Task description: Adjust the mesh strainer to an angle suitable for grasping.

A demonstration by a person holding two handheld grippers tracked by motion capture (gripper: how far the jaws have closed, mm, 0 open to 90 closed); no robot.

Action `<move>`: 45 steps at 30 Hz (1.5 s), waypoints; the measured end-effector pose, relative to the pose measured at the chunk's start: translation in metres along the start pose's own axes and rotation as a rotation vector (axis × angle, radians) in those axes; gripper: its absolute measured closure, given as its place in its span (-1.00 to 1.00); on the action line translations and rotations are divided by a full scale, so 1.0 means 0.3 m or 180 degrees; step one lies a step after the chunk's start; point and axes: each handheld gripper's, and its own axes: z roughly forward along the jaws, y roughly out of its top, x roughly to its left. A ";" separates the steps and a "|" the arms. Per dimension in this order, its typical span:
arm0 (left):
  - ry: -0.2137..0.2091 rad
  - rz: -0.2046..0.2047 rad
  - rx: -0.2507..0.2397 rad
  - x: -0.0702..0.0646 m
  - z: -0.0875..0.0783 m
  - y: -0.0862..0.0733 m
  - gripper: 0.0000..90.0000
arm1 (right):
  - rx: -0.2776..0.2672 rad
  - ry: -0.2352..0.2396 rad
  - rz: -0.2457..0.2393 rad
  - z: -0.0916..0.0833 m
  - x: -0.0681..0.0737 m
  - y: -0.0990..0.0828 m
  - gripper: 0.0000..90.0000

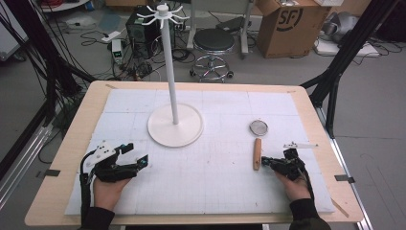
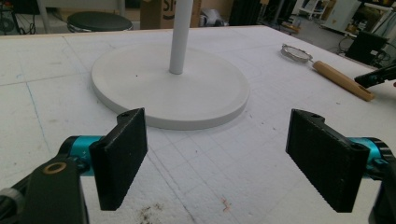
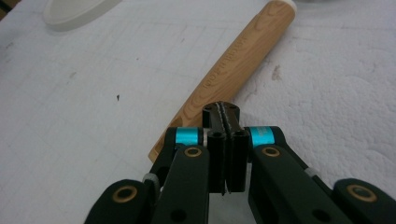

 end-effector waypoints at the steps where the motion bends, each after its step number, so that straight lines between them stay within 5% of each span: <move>1: 0.0003 -0.0006 -0.0006 -0.001 0.000 0.000 -0.53 | 0.0011 0.0000 -0.0019 0.004 -0.002 0.001 0.99; 10: -0.0008 -0.0007 -0.0011 -0.002 0.003 -0.001 -0.53 | 0.0077 0.0028 0.0019 0.019 0.007 0.009 0.99; 25: 0.0006 -0.0007 0.0008 0.001 0.005 -0.001 -0.53 | 0.0244 0.0229 -0.0146 0.111 0.086 0.057 0.99; 45: 0.0018 -0.0032 0.0017 0.005 0.002 -0.004 -0.52 | 0.0324 0.0297 -0.0317 0.214 0.168 0.114 0.99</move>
